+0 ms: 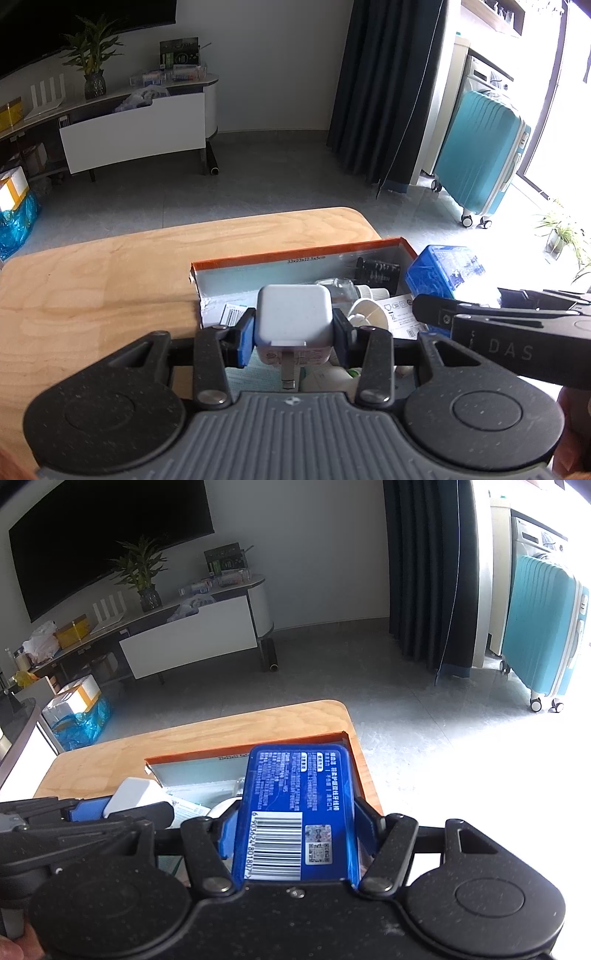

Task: Organize rigid objects
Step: 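Hold the blue box and white plug above the tray with both tools, then open right tool to drop the blue box in the tray while left tool releases the plug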

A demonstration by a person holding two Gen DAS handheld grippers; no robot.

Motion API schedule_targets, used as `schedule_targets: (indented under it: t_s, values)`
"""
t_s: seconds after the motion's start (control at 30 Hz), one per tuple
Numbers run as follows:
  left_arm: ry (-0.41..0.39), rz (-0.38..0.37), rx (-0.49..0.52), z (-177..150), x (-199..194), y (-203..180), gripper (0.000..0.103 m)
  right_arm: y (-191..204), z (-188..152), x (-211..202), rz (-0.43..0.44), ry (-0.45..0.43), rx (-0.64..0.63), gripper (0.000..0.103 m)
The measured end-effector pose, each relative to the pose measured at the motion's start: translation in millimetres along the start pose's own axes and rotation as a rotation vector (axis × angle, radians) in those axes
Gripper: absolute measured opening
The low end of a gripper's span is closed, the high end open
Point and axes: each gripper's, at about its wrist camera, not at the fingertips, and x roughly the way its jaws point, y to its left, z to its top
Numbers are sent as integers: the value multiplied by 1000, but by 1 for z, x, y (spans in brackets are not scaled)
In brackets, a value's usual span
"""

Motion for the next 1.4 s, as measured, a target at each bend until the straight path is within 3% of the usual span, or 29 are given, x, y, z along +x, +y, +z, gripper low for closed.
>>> schedule_targets:
  t_s: [0.77, 1.17, 1.2, 1.3, 1.4]
  values:
    - [45, -41, -1, 17, 38, 9, 42, -3, 11, 35, -3, 33, 15, 76]
    - [99, -108, -16, 23, 62, 4, 42, -21, -3, -12, -14, -68, 51, 80]
    - [100, -115, -11, 23, 63, 2, 44, -21, -5, -15, -19, -70, 43, 80]
    - [78, -99, 3, 24, 59, 1, 63, -18, -9, -25, -28, -79, 20, 80]
    - [66, -90, -4, 25, 47, 4, 68, -17, -14, -34, -9, -87, 27, 80]
